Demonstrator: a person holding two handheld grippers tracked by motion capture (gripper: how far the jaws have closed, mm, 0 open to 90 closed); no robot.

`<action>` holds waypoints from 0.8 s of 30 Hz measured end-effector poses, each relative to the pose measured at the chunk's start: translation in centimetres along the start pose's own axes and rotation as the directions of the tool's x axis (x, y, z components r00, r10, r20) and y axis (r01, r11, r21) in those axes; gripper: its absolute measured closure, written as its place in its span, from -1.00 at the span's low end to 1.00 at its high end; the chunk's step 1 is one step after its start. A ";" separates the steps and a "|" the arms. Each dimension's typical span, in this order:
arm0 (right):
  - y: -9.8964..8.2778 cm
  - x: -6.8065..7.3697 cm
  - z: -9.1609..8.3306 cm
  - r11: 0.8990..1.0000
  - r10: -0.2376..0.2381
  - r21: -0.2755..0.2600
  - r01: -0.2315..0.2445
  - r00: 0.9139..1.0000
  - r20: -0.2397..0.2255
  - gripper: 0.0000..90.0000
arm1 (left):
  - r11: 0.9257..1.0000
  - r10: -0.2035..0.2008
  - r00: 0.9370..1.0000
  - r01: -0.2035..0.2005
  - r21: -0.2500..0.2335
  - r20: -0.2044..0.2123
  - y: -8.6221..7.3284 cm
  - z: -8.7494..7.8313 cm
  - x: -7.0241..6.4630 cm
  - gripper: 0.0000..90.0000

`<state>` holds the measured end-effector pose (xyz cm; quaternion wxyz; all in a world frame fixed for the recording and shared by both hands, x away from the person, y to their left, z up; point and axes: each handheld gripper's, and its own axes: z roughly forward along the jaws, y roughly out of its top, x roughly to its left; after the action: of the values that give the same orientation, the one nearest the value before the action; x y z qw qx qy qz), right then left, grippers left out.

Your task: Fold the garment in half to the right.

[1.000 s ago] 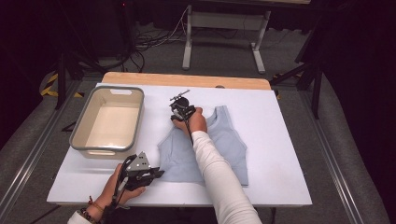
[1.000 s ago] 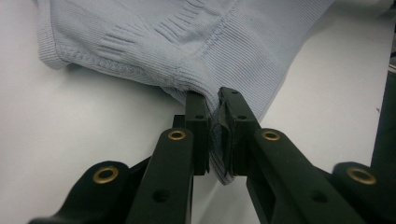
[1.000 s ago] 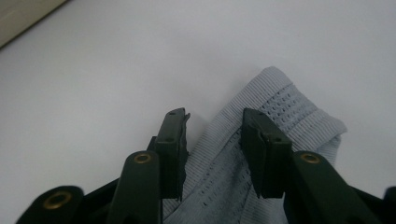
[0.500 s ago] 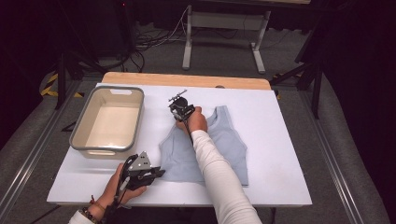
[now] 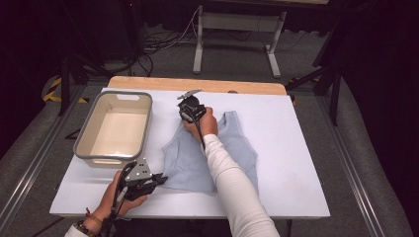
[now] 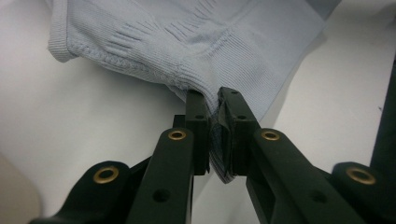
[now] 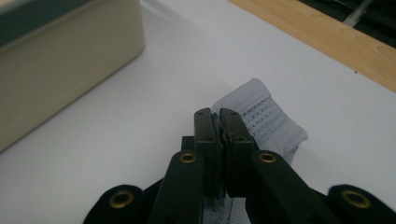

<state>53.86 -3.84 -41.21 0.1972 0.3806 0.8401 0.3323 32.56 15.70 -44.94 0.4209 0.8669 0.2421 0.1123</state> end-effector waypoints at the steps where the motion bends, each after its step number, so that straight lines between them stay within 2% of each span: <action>1: 0.2 0.1 -0.2 1.000 -0.004 -0.013 0.004 1.000 -0.006 0.92 | 1.000 0.001 1.000 -0.001 -0.001 -0.006 0.1 -0.3 -0.1 0.85; 3: 0.6 0.4 -0.7 0.999 -0.008 -0.034 0.007 1.000 -0.015 0.92 | 1.000 0.019 1.000 -0.019 -0.002 -0.013 0.3 -0.8 -0.2 0.85; 4: 0.8 0.4 -1.0 0.999 -0.008 -0.050 0.007 1.000 -0.026 0.92 | 0.999 0.046 0.999 -0.046 0.006 -0.027 0.5 -1.3 -0.3 0.85; 6: 0.9 0.5 -1.1 0.998 -0.006 -0.057 0.004 1.000 -0.030 0.92 | 0.998 0.059 0.998 -0.059 0.005 -0.033 0.7 -1.7 -0.3 0.85; 13: 1.3 0.2 -2.9 0.990 0.013 -0.142 -0.022 0.998 -0.063 0.91 | 0.998 0.068 0.997 -0.068 0.000 -0.040 1.2 -2.6 -0.1 0.85; 15: 1.4 -0.1 -3.5 0.986 0.017 -0.162 -0.027 0.998 -0.063 0.91 | 0.997 0.068 0.997 -0.069 -0.018 -0.038 1.7 -3.0 0.0 0.86; 19: 1.5 -0.4 -4.1 0.983 0.018 -0.183 -0.030 0.998 -0.066 0.91 | 0.996 0.083 0.996 -0.084 -0.041 -0.033 2.5 -3.5 -0.4 0.86; 24: 1.6 -0.7 -4.9 0.980 0.014 -0.197 -0.027 0.998 -0.068 0.91 | 0.991 0.105 0.994 -0.105 -0.077 -0.008 3.8 -3.2 -1.2 0.86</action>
<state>52.27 -5.63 -36.63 0.2026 0.3567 0.8050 0.4285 31.50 15.28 -39.98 0.4470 0.8614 0.1924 0.1453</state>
